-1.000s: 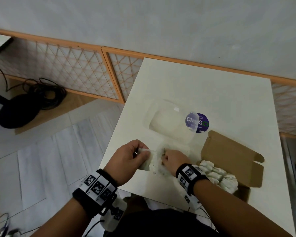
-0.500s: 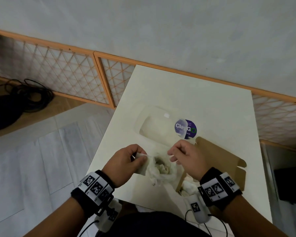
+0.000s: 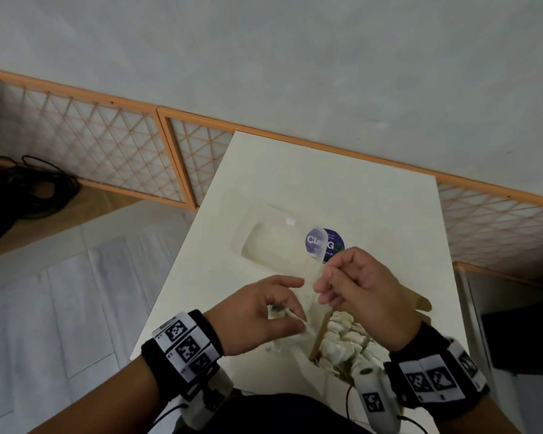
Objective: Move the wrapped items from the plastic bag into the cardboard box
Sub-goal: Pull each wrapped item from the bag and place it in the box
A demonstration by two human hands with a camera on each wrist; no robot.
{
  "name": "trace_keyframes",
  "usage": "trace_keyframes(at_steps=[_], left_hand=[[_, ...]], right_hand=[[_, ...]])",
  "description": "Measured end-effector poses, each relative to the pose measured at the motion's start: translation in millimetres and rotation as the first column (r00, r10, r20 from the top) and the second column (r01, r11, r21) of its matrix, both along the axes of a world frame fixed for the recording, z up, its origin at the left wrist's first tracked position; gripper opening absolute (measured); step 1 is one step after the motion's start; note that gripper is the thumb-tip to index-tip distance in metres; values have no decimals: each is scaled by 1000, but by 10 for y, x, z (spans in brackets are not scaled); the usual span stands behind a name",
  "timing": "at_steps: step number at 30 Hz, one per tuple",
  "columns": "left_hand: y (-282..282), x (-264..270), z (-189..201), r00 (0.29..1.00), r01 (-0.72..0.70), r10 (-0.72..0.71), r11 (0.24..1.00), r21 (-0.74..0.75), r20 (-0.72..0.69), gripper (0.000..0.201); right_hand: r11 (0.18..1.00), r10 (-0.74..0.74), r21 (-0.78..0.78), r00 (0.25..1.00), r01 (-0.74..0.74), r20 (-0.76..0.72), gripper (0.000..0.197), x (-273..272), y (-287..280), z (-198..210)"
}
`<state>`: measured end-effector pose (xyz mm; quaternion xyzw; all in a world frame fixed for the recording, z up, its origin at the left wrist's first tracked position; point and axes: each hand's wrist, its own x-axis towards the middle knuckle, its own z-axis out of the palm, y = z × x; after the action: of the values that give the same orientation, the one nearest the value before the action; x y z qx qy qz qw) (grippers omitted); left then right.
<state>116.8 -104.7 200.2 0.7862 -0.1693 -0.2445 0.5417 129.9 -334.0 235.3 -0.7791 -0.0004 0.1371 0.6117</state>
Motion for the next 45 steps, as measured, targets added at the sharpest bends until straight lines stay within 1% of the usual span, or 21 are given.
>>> trace_keyframes(at_steps=[4,7,9,12,14,17,19,22,25,27,29,31,32,34,36,38,40,41,43,45], left_hand=[[-185,55,163,1000,17,-12,986,-167,28,8],[-292,92,238,999,11,0,972,-234,50,10],[-333,109,257,997,17,1,973,-230,75,9],[-362,131,269,997,32,-22,990,-140,70,7],[-383,135,285,997,40,-32,994,-103,74,6],[-413,133,315,996,38,-28,992,-117,86,6],[-418,124,333,995,50,-39,992,-117,94,6],[-405,105,348,988,90,-79,993,-77,136,5],[-372,81,370,976,107,-95,993,-52,194,4],[-350,70,381,974,100,-89,994,-42,207,5],[-328,69,375,978,85,-77,996,-31,195,4],[-312,74,357,980,75,-68,997,-29,185,2],[-308,78,347,982,72,-65,997,-34,180,2],[-302,84,349,982,73,-66,997,-35,178,3],[-304,89,353,976,85,-80,996,-21,201,3],[-304,99,350,967,94,-91,996,-1,237,4],[-306,111,341,963,83,-79,997,-5,258,5],[-307,117,339,964,66,-57,998,-23,258,5],[-310,125,330,975,-8,28,996,-89,218,6],[-325,129,322,980,-110,135,980,-164,143,13]], right_hand=[[990,-48,137,999,45,14,4,-48,-32,184],[972,-84,223,996,77,20,9,-42,-61,252],[954,-100,284,995,92,13,14,-27,-86,280],[932,-120,344,993,113,-1,22,-15,-116,336],[941,-122,320,992,112,14,25,-9,-130,373],[955,-131,275,990,110,59,25,14,-177,409],[960,-140,256,986,112,94,19,52,-237,415],[970,-169,194,980,146,109,13,148,-372,353],[983,-178,53,979,174,97,10,224,-503,208],[982,-173,-67,984,176,45,7,214,-571,85],[970,-154,-188,988,156,26,7,148,-613,-3],[954,-99,-279,994,110,51,9,57,-613,-4],[953,-69,-291,996,83,57,10,10,-597,26],[968,6,-250,999,6,49,13,-70,-539,107],[974,102,-207,994,-94,29,14,-117,-464,170],[973,158,-173,987,-154,10,11,-141,-395,193],[974,179,-147,984,-174,24,7,-146,-342,184],[975,176,-146,983,-168,47,9,-146,-320,174],[981,150,-137,984,-137,91,11,-150,-280,148],[987,131,-115,983,-116,126,12,-153,-239,144]])
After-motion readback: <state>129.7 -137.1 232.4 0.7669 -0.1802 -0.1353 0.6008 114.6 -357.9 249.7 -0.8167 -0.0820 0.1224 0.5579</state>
